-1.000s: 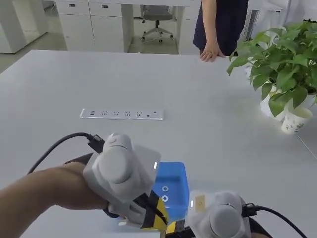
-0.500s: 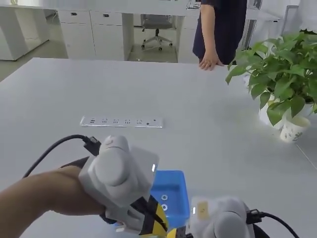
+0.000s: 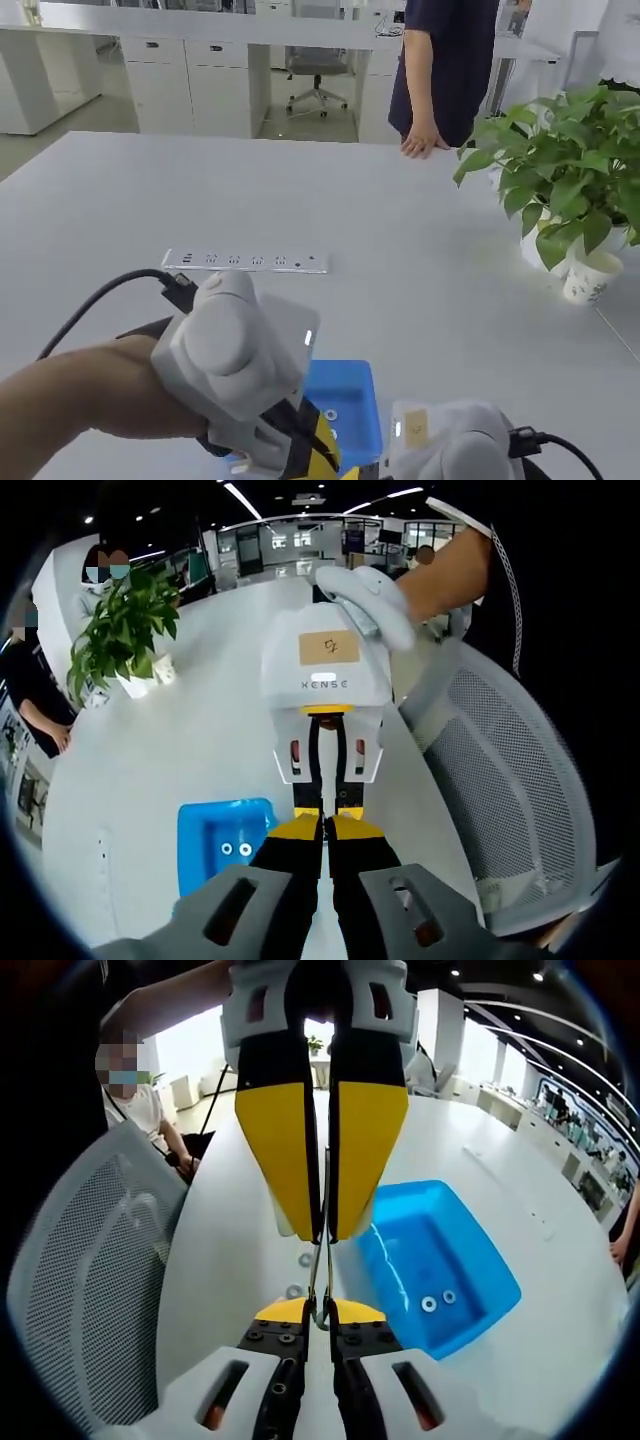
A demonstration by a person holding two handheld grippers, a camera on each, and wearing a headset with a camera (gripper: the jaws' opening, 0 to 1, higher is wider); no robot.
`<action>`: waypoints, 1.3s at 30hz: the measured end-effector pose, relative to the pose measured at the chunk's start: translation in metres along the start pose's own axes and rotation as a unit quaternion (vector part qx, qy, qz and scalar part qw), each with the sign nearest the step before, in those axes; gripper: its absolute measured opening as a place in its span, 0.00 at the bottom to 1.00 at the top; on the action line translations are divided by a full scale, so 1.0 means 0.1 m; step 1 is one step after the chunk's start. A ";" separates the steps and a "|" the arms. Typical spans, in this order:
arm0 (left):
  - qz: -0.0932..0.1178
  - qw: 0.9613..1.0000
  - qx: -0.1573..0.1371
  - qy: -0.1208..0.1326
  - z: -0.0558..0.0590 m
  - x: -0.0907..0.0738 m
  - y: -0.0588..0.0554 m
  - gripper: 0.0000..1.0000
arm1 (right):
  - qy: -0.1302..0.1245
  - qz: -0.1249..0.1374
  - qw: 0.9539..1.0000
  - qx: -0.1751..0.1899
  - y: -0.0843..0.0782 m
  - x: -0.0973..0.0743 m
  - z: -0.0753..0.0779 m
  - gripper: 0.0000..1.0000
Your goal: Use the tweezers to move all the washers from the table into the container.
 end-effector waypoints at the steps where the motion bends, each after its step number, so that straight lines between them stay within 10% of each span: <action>1: -0.001 1.000 0.001 0.000 0.00 -0.01 0.01 0.05 | -0.001 0.000 1.000 -0.001 0.01 -0.01 0.01 0.09; 39: -0.019 0.999 0.025 0.029 -0.49 -0.33 0.29 0.05 | -0.017 0.021 0.999 -0.032 0.44 -0.14 0.54 0.09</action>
Point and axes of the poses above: the centre of the closed fingertips' face, and the gripper's own axes: x roughly forward along the fingers, z roughly to its right, y roughly out of its top, the point moved 2 cm from there along -x, roughly backward along the fingers, and after that the axes turned 11 degrees about z, right-handed, at the moved point
